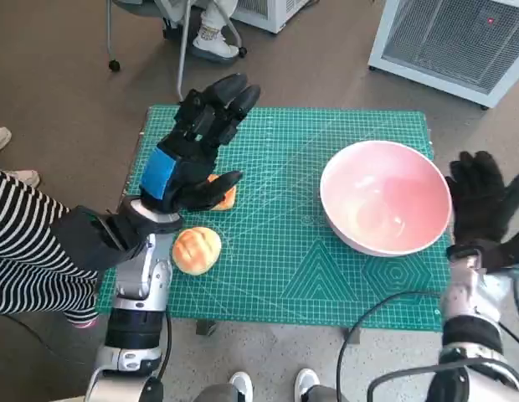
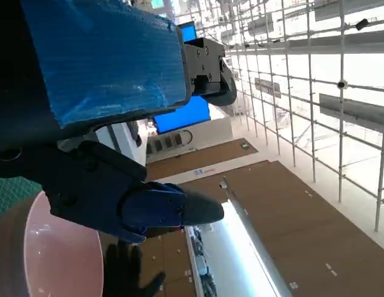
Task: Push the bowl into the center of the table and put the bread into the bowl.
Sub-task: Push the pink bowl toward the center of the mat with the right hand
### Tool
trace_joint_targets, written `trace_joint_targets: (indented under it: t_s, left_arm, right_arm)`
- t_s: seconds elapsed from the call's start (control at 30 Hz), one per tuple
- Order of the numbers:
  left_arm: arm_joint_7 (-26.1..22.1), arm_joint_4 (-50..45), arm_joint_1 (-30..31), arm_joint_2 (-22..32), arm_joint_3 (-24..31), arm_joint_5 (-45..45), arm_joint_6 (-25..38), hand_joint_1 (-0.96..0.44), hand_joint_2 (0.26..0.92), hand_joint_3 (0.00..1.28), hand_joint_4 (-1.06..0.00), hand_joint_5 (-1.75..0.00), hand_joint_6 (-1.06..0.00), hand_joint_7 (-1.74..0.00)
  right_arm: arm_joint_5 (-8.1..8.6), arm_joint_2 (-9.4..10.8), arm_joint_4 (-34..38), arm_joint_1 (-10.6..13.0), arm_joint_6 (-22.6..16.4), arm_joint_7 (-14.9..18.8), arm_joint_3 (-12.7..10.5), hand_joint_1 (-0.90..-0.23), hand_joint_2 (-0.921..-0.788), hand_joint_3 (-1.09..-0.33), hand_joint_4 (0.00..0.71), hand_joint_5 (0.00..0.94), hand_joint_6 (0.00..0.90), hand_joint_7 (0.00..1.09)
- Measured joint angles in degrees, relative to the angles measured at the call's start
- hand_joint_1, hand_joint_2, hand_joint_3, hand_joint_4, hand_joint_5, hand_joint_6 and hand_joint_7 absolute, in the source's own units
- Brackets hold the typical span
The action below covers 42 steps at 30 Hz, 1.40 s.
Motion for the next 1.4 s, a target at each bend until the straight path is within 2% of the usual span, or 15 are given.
trace_joint_targets:
  t_s: [0.27, 0.6, 0.77, 1.0, 1.4]
  left_arm:
    - [0.0, 0.0, 0.4, 0.5, 0.0, 0.0, 0.0, -0.62, 0.921, 0.30, -0.10, -0.21, 0.00, -0.59]
    - [0.0, -0.2, 0.8, 1.2, 0.0, 0.0, 0.0, -0.63, 0.921, 0.30, -0.10, -0.20, 0.00, -0.59]
    - [0.1, -0.7, 1.3, 1.7, 0.0, 0.0, 0.0, -0.64, 0.921, 0.30, -0.11, -0.20, 0.00, -0.59]
    - [0.1, -1.3, 2.0, 2.0, 0.3, -0.1, 0.1, -0.64, 0.921, 0.30, -0.11, -0.19, 0.00, -0.58]
    - [-0.1, -1.3, 3.2, 2.7, 1.7, -0.3, -0.4, -0.66, 0.921, 0.28, -0.16, -0.12, 0.00, -0.55]
  right_arm:
    - [0.36, 2.4, 2.1, -2.9, 2.1, 1.6, -0.7, -0.669, -0.921, -0.841, 0.160, 0.007, 0.074, 0.39]
    - [4.50, 6.3, 3.9, -6.1, 6.6, 5.0, -3.7, -0.675, -0.921, -0.851, 0.166, 0.007, 0.069, 0.37]
    - [4.86, 8.0, 4.0, -7.6, 7.7, 5.9, -4.3, -0.664, -0.921, -0.866, 0.170, 0.008, 0.065, 0.36]
    - [6.51, 10.4, 4.2, -10.1, 8.8, 6.3, -5.4, -0.663, -0.921, -0.880, 0.175, 0.008, 0.096, 0.37]
    - [9.12, 12.7, 5.1, -12.5, 11.2, 6.3, -8.2, -0.673, -0.921, -0.884, 0.154, 0.000, 0.084, 0.36]
